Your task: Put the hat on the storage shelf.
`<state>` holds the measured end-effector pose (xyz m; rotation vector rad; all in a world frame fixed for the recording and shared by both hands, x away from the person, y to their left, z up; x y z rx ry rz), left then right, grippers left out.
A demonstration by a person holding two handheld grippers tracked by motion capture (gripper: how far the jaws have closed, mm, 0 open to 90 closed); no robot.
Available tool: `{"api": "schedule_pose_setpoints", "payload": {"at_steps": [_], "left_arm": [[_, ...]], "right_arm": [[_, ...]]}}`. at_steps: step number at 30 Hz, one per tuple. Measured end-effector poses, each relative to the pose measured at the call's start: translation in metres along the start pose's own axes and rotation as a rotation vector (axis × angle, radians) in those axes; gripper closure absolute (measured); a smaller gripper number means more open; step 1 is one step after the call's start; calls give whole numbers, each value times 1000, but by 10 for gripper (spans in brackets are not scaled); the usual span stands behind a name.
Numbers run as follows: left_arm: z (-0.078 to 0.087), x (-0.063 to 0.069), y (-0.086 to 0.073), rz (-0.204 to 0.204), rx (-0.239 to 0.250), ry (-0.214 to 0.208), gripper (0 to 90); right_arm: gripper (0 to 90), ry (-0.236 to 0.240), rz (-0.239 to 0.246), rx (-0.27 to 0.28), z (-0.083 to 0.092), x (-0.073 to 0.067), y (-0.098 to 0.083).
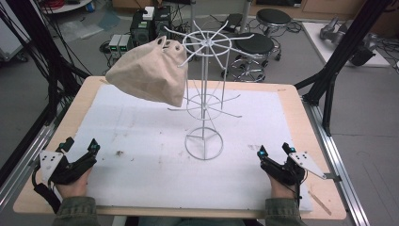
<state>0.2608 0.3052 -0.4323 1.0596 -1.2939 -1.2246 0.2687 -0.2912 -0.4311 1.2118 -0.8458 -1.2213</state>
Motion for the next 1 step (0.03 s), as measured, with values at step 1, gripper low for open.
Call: {"api": "schedule_pose_setpoints", "payload": {"at_steps": [1], "left_arm": [[0,1,0,-5,-2,-1,200]], "right_arm": [[120,-1,-1,0,0,0,0]]}}
Point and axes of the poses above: each handheld gripper's, and its own axes: z roughly backward along the jaws, y roughly out of its top, x roughly to its right, the point moved 2 cm from there along -z, roughly forward along the jaws, and after that the axes turned 1 degree about z, right-handed, at the moved point
